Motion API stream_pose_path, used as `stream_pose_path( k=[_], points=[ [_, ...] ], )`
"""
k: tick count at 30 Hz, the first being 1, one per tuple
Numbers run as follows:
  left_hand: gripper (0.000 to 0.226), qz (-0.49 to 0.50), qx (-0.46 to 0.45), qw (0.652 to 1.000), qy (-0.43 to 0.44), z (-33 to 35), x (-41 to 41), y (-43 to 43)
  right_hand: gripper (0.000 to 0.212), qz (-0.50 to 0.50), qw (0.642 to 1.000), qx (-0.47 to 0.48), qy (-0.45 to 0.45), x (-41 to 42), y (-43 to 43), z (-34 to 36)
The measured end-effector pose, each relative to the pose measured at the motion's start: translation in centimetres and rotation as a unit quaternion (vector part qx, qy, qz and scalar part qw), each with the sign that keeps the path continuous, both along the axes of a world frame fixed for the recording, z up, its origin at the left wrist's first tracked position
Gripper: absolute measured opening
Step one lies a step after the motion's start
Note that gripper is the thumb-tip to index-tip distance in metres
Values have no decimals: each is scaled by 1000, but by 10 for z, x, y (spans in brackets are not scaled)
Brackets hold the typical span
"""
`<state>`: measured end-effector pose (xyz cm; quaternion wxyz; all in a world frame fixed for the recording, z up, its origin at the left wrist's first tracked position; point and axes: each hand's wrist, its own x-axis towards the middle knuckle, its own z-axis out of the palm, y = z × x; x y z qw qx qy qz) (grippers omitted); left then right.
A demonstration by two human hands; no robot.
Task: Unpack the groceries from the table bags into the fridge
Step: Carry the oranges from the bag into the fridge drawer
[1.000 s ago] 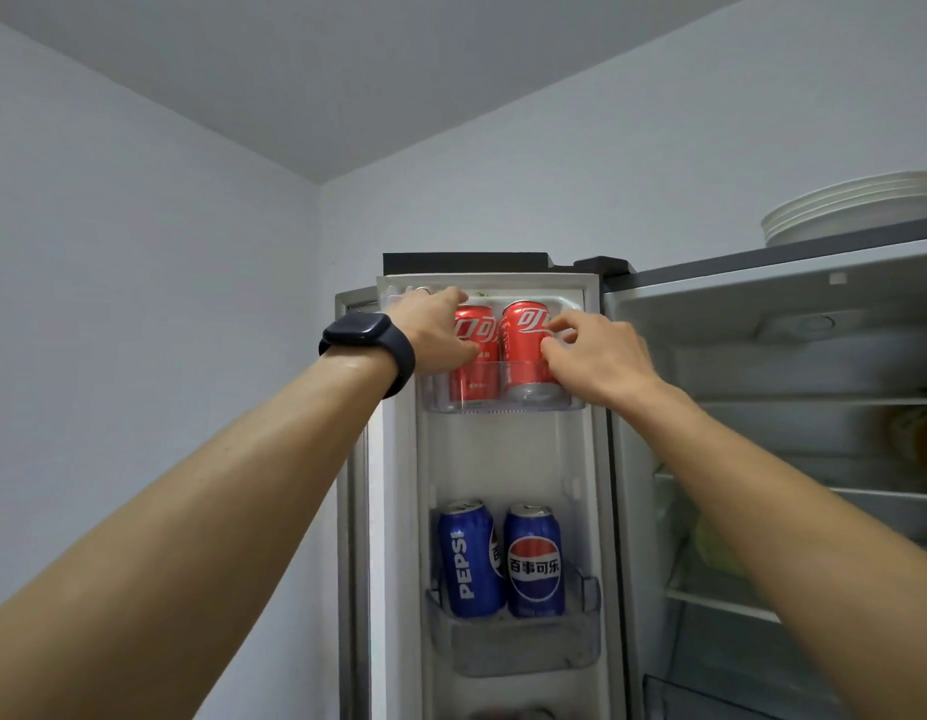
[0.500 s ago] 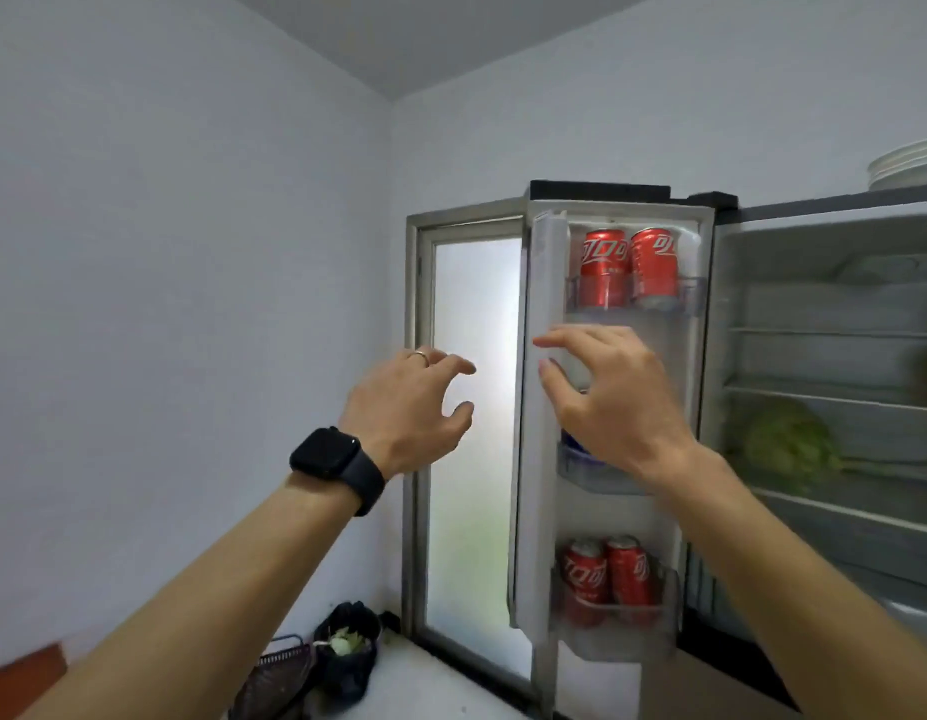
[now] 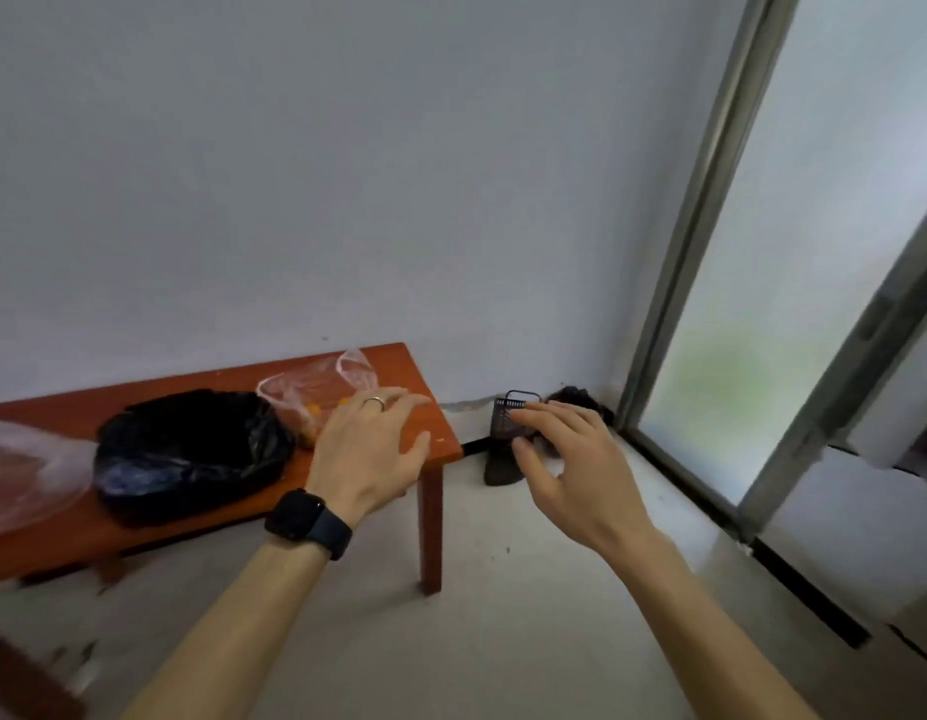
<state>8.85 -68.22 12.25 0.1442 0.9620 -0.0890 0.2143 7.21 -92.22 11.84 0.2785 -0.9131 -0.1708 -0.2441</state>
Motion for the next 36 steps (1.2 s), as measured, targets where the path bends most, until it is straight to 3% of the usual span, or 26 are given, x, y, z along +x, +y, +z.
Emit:
stream_pose_path(
  k=[8, 20, 30, 36],
  points=[
    [42, 127, 1, 982, 142, -88, 8, 120, 35, 106, 985, -43, 131, 57, 113, -91],
    [41, 136, 12, 957, 257, -155, 154, 208, 39, 174, 936, -86, 294, 203, 215, -171],
    [39, 114, 18, 959, 257, -175, 282, 263, 41, 207, 927, -100, 297, 337, 279, -183],
    [35, 29, 119, 961, 248, -204, 396, 296, 36, 232, 928, -146, 253, 433, 336, -180]
  ],
)
